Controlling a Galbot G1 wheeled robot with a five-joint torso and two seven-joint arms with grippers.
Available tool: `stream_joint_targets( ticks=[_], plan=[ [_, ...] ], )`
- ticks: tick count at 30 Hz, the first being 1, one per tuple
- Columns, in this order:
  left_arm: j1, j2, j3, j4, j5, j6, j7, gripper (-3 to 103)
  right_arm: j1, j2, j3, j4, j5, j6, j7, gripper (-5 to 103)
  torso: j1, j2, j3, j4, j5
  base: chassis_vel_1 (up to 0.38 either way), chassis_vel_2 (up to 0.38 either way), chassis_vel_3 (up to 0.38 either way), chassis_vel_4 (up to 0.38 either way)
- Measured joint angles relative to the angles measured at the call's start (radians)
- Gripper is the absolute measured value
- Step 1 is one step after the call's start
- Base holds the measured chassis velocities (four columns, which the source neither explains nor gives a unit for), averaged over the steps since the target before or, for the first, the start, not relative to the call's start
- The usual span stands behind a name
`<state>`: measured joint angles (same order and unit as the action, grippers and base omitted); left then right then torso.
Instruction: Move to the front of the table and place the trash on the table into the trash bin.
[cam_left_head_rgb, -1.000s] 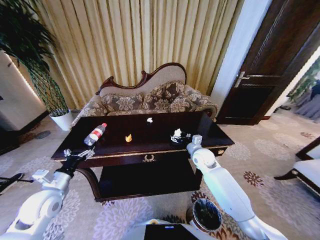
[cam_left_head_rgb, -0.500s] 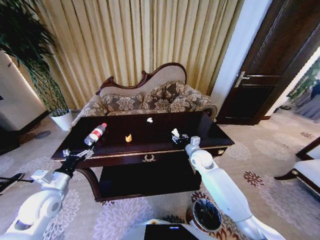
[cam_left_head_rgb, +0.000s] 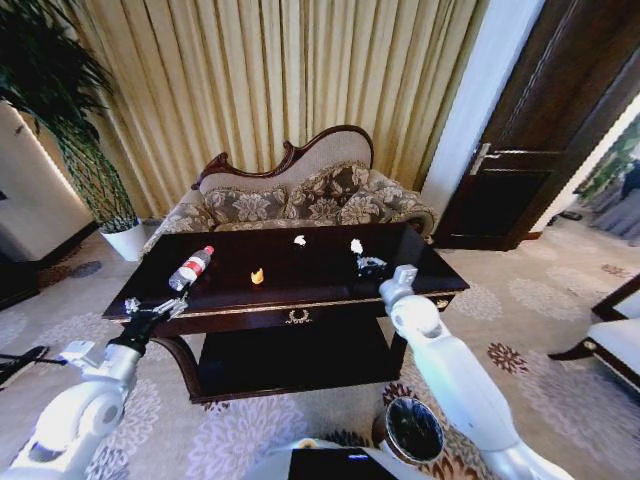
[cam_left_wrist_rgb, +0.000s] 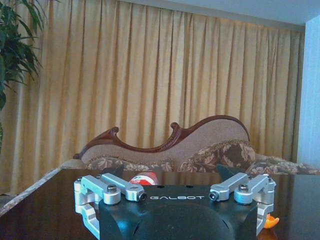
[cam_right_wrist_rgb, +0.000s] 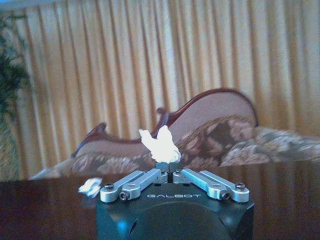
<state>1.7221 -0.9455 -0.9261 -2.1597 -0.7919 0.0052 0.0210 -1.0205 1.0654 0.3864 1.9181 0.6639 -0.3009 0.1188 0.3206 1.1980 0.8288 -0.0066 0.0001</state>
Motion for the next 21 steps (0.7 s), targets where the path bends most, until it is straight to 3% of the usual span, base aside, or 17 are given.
stream_joint_targets(
  ticks=[9, 21],
  plan=[
    [-0.009, -0.006, -0.001, 0.013, -0.001, -0.004, -0.001, 100, -0.157, -0.046, 0.151, 0.115, 0.033, 0.027, 0.000, 0, 0.000, 0.000, 0.000, 0.0000, -0.0001, 0.000, 0.000, 0.000, 0.000],
    [-0.003, -0.009, -0.015, 0.029, -0.003, -0.016, -0.001, 100, -0.192, -0.032, 0.148, 0.133, 0.027, 0.039, 0.000, 0, 0.000, 0.000, 0.000, 0.0001, 0.0000, 0.031, -0.030, -0.031, 0.035]
  ],
)
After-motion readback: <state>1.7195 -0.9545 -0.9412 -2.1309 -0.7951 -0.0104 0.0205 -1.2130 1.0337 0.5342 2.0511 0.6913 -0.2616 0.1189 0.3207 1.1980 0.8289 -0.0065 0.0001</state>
